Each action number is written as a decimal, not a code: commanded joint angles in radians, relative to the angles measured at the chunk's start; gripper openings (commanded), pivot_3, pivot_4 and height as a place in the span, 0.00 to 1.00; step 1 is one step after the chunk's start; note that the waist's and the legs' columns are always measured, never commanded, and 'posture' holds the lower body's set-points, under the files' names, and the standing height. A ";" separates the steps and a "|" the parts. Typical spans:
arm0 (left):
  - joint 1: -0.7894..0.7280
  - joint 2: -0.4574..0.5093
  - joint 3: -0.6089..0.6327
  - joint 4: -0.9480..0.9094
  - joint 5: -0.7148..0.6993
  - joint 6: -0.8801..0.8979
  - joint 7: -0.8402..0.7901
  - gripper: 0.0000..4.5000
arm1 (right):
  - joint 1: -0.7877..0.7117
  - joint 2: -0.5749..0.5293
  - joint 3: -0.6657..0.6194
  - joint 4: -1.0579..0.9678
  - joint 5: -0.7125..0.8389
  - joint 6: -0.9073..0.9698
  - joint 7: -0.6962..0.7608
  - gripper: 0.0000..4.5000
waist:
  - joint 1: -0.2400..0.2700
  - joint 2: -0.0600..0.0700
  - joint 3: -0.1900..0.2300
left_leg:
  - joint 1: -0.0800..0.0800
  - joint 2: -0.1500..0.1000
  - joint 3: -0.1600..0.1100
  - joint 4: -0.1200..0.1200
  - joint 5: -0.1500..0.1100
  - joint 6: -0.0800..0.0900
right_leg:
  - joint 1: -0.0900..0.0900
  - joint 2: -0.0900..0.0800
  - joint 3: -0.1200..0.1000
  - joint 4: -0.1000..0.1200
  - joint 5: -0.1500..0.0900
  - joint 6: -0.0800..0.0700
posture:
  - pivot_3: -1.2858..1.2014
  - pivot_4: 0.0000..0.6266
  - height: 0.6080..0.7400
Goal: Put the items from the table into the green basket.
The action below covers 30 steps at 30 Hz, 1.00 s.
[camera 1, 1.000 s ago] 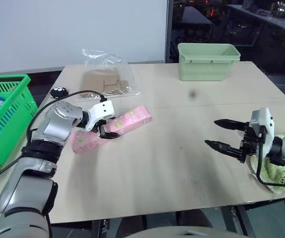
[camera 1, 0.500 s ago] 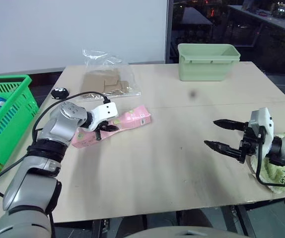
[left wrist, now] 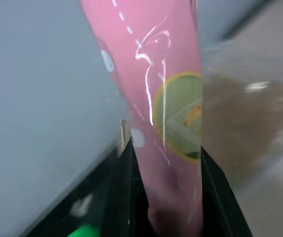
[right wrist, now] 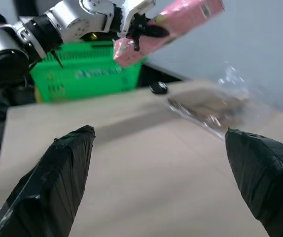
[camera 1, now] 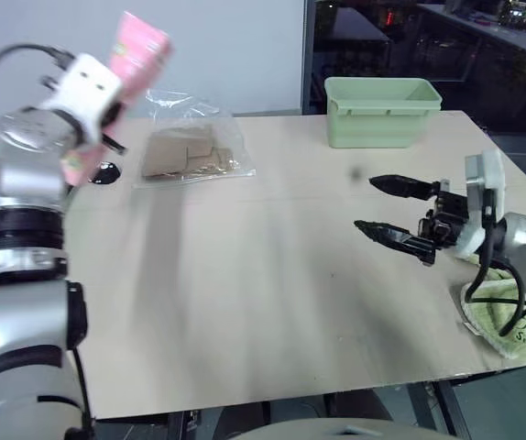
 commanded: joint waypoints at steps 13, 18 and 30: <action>0.359 0.300 0.208 0.136 -0.018 -0.040 0.158 0.01 | -0.144 0.046 0.098 0.146 -0.046 -0.038 0.133 1.00 | 0.142 -0.007 -0.003 | 0.000 0.000 0.001 0.004 0.000 -0.001 | -0.002 0.000 -0.002 0.007 -0.001 -0.001 | 0.58 0.00 1.00; 0.304 0.278 0.168 0.224 -0.016 -0.117 0.177 0.01 | -0.146 0.050 0.100 0.146 -0.049 -0.035 0.138 1.00 | 0.155 -0.008 -0.004 | 0.000 0.000 0.003 0.005 0.000 -0.001 | -0.002 -0.001 -0.002 0.007 -0.002 -0.004 | 0.58 0.00 1.00; 0.113 0.244 0.065 0.409 0.032 -0.237 0.229 0.61 | -0.105 0.039 0.075 0.095 -0.041 -0.022 0.105 1.00 | 0.152 -0.009 -0.004 | 0.000 0.001 0.003 0.005 0.000 -0.001 | -0.002 0.000 -0.003 0.009 -0.002 -0.003 | 0.57 0.00 1.00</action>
